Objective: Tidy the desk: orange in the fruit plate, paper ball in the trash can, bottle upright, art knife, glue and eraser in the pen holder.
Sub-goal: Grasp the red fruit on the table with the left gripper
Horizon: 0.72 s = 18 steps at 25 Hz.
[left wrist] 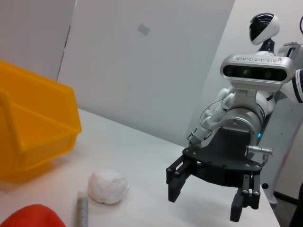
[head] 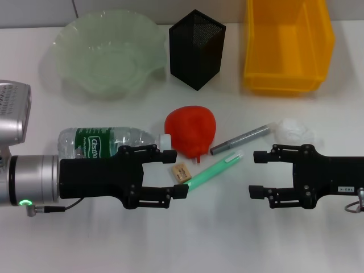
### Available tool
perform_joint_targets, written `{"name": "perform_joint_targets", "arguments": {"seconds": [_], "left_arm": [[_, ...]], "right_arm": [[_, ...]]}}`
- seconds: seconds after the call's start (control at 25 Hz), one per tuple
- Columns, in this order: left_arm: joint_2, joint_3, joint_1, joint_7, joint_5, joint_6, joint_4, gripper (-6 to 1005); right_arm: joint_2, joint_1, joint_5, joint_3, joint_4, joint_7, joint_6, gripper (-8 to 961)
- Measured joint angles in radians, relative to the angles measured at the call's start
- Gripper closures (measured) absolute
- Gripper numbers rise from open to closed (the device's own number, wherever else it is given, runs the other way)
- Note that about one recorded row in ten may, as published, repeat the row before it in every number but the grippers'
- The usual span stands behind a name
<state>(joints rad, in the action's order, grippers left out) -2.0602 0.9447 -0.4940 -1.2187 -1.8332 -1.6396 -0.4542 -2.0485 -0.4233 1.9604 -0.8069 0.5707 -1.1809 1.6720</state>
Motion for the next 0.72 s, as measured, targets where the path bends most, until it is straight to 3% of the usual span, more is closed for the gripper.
{"name": "perform_joint_targets", "arguments": {"seconds": [0.4, 0.52, 0.64, 0.68, 0.72], "left_arm": [[0.0, -0.004, -0.006, -0.001, 0.003, 0.0, 0.0, 186], [-0.008, -0.014, -0.024, -0.001, 0.067, 0.011, -0.006, 186], [-0.014, -0.011, -0.081, -0.006, 0.126, 0.079, 0.005, 187], [-0.018, -0.01, -0.135, -0.008, 0.133, 0.17, 0.034, 187], [-0.018, -0.01, -0.135, -0.008, 0.133, 0.17, 0.034, 187]], "right_arm": [[0.001, 0.0, 0.0, 0.0, 0.0, -0.003, 0.0, 178], [0.002, 0.0, 0.0, 0.0, 0.0, -0.004, 0.0, 179], [0.002, 0.0, 0.0, 0.0, 0.0, -0.005, -0.002, 179], [0.002, 0.0, 0.0, 0.0, 0.0, -0.006, -0.003, 179], [0.002, 0.0, 0.0, 0.0, 0.0, -0.006, -0.003, 179]]}}
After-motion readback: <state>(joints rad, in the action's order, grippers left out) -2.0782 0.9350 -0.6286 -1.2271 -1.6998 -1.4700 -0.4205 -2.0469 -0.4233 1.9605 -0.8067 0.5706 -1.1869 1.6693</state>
